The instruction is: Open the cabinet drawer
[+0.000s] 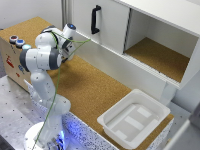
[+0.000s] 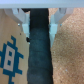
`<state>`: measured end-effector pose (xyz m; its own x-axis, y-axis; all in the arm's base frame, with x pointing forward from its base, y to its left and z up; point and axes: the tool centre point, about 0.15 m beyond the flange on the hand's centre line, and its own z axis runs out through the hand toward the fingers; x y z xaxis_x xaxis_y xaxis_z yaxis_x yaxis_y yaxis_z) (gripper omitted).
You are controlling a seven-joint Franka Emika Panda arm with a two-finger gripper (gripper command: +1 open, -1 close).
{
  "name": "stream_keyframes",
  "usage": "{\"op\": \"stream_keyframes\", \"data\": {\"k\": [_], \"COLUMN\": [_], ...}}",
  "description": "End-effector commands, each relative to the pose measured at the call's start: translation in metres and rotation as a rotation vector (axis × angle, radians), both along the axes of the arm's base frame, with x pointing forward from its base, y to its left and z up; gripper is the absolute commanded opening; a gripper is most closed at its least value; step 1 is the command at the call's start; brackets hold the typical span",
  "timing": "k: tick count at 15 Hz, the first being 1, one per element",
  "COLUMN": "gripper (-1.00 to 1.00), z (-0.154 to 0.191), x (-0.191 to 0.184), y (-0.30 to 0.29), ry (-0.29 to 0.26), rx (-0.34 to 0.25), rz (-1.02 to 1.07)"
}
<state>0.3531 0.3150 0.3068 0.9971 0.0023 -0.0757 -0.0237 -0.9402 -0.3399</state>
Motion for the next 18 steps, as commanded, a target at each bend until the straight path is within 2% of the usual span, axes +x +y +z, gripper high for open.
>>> {"op": "stream_keyframes", "data": {"k": [1, 7, 9, 18], "gripper": [-1.00, -1.00, -1.00, -1.00], "z": [-0.051, -0.054, -0.054, -0.045], "x": [-0.029, -0.024, -0.024, -0.024], "y": [-0.052, -0.101, -0.116, -0.189], "ry": [-0.025, -0.032, -0.012, -0.024], "rx": [0.093, 0.066, 0.051, -0.003], "rz": [-0.060, -0.128, -0.147, -0.247]}}
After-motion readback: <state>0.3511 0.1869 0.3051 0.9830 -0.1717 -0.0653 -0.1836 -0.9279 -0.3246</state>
